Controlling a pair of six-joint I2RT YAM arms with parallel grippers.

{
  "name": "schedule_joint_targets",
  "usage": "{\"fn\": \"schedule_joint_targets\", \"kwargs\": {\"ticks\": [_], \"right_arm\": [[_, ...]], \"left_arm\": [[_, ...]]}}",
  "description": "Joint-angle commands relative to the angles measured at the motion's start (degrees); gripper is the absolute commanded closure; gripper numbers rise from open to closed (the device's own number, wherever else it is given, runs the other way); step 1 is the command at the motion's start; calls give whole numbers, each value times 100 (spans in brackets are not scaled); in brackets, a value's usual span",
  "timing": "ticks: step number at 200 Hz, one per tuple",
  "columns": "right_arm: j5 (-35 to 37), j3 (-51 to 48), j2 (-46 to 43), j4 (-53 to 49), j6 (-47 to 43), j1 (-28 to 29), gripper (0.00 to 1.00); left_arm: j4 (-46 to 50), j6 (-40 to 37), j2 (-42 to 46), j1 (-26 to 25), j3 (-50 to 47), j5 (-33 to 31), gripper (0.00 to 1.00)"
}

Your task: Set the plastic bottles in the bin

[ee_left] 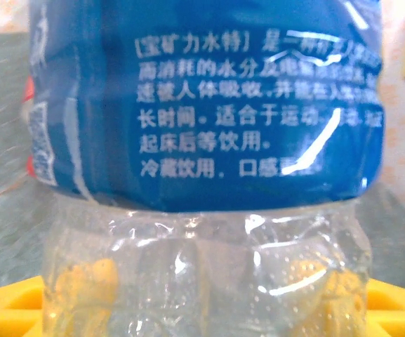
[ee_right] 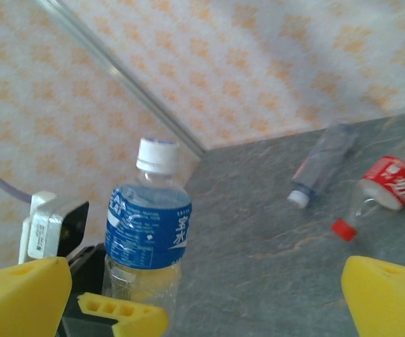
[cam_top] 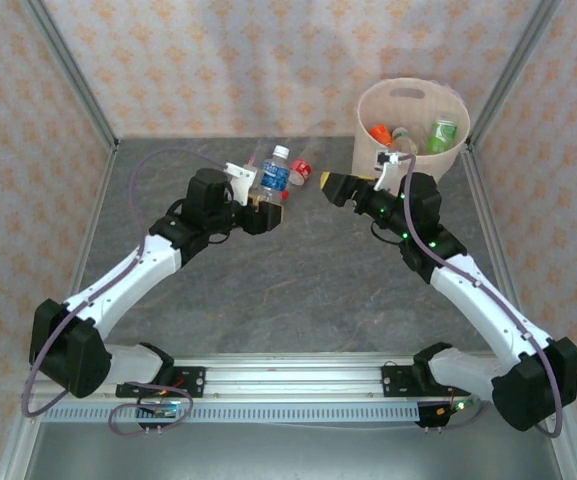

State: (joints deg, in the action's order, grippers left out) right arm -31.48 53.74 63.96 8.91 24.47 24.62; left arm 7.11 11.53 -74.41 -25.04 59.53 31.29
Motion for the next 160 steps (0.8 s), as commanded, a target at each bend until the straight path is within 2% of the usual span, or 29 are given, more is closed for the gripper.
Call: {"fn": "schedule_joint_targets", "kwargs": {"ticks": [1,48,67,102,127,160], "right_arm": [[-704,178,92,895,186,186,1],[-1084,463,644,1781,610,551,1],[-1281,846,930,1491,546,685,1],[-1041,1125,1193,1076,569,729,1],[-1476,1210,1267,984,500,735,0],[-1063,1291,1233,236,119,737,9]], "left_arm": [[-737,427,216,-27,-99,717,74],[-1361,781,196,-88,-131,1327,74],[-1447,742,147,-177,-76,1555,74],[-1362,502,135,-353,4,1661,74],[-1305,490,97,-373,66,1652,74],[-1466,537,94,-395,77,1576,74]]}}
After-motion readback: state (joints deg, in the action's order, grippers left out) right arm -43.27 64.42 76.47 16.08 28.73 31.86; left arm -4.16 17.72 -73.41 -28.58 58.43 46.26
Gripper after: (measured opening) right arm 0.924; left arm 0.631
